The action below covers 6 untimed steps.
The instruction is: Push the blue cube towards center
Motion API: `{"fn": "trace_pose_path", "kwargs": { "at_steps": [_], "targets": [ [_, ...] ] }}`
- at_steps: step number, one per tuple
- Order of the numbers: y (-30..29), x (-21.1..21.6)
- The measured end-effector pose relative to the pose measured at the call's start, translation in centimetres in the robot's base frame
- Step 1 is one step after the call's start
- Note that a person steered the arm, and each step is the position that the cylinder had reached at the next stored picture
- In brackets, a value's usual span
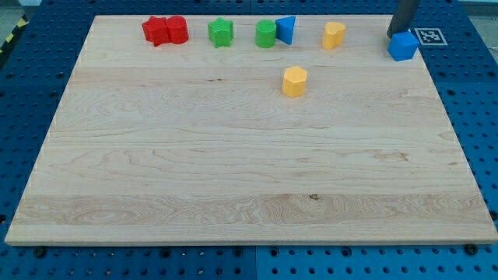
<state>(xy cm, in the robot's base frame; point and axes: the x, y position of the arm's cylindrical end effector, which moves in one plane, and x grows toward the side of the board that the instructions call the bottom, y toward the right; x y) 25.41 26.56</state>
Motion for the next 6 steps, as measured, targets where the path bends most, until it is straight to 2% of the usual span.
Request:
{"fn": "trace_pose_path", "kwargs": {
  "at_steps": [2,5,6],
  "targets": [
    [0.0,1.9],
    [0.3,8.4],
    [2.1,8.6]
  ]
}}
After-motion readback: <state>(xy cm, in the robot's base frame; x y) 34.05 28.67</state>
